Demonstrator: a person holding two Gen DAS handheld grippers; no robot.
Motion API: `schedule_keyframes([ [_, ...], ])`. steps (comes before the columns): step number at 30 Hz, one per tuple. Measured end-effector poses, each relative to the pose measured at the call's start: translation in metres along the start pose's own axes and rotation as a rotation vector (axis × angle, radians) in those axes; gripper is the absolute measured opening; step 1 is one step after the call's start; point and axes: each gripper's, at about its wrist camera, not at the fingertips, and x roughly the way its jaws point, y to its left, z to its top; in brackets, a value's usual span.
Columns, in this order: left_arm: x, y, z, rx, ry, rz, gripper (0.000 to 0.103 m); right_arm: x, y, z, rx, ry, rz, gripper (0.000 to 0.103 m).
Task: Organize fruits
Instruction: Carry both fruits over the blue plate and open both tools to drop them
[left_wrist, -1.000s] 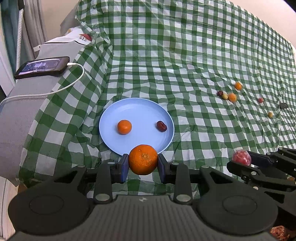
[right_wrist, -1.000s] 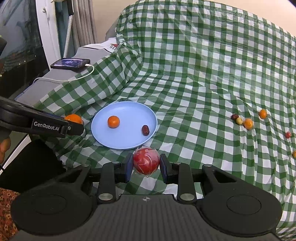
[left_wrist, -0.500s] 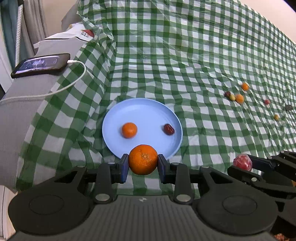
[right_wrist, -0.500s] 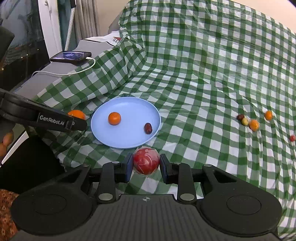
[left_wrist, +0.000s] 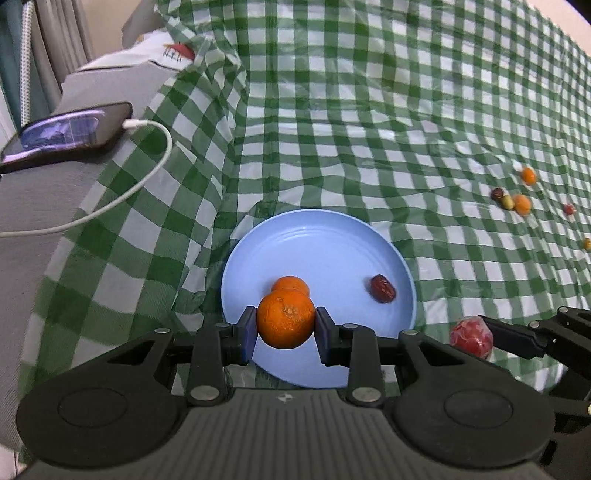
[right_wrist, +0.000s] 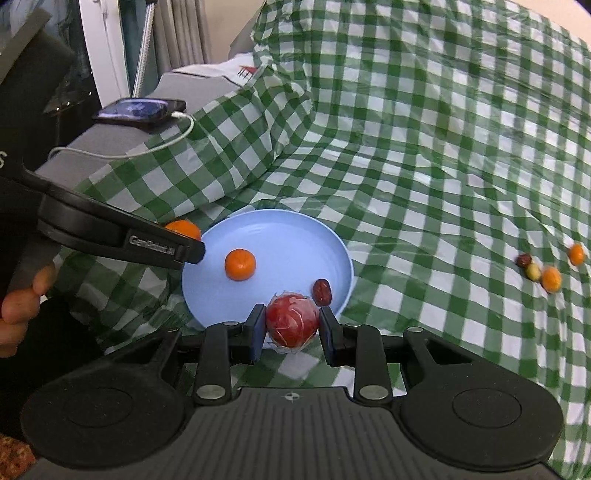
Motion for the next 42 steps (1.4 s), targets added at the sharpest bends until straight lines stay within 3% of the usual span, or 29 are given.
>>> schedule_keyframes([
  [13, 0.069, 0.002, 0.011, 0.036, 0.076, 0.049, 0.036, 0.085, -0.001, 0.000, -0.010, 0.115, 0.014, 0.032],
  [16, 0.075, 0.004, 0.013, 0.045, 0.054, 0.065, 0.037, 0.095, -0.004, 0.001, -0.003, 0.126, 0.011, 0.032],
  [17, 0.075, 0.004, 0.015, 0.042, 0.036, 0.067, 0.041, 0.099, -0.004, 0.003, -0.002, 0.130, 0.015, 0.032],
  [19, 0.073, 0.005, 0.020, 0.035, 0.026, 0.061, 0.078, 0.105, -0.004, 0.009, -0.001, 0.141, 0.036, 0.033],
  [20, 0.072, 0.005, 0.022, 0.029, 0.021, 0.071, 0.102, 0.104, -0.005, 0.012, 0.003, 0.128, 0.027, 0.036],
  [22, 0.060, 0.004, 0.023, 0.016, -0.030, 0.084, 0.103, 0.096, -0.006, 0.017, -0.007, 0.101, 0.006, 0.066],
  [24, 0.051, 0.001, 0.022, 0.045, -0.031, 0.039, 0.103, 0.082, -0.009, 0.018, -0.018, 0.082, -0.003, 0.072],
  [31, 0.005, -0.014, -0.010, 0.066, 0.016, 0.006, 0.103, 0.020, -0.012, -0.009, -0.009, 0.119, 0.035, 0.084],
  [36, -0.034, -0.017, -0.043, 0.039, 0.010, 0.056, 0.103, -0.018, -0.001, -0.028, 0.002, 0.114, 0.041, 0.088],
  [39, -0.051, -0.012, -0.061, -0.037, -0.005, 0.124, 0.103, -0.033, 0.003, -0.034, 0.007, 0.095, 0.020, 0.090],
  [42, -0.060, -0.014, -0.067, -0.039, -0.010, 0.117, 0.103, -0.048, 0.003, -0.035, 0.032, 0.061, 0.013, 0.090],
])
